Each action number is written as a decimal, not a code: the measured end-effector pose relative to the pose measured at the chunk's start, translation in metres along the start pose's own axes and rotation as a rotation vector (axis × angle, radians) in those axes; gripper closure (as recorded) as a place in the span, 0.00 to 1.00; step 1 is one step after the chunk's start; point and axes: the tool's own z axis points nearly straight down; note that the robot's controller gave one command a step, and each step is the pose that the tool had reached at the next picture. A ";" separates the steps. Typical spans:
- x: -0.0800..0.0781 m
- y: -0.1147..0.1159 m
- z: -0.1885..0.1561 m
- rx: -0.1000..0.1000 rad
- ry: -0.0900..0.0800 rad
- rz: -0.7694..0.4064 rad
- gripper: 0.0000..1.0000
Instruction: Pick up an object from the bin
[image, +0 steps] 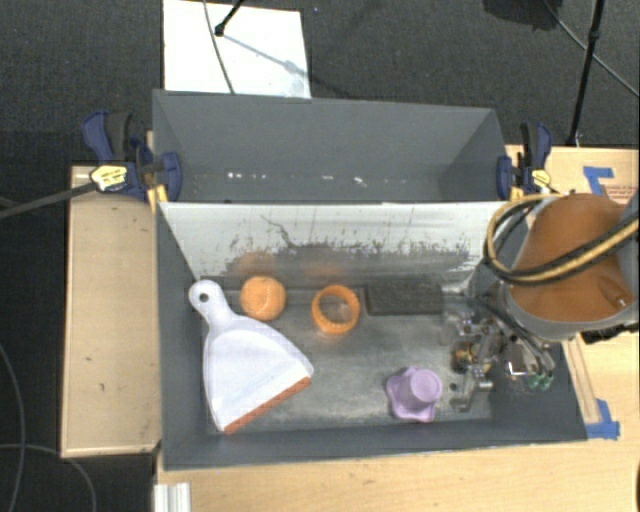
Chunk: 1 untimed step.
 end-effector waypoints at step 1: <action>-0.002 0.000 -0.004 0.001 -0.008 -0.003 0.00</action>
Offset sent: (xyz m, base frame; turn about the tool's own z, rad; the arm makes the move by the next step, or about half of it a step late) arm 0.0016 0.0346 -0.0811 -0.2554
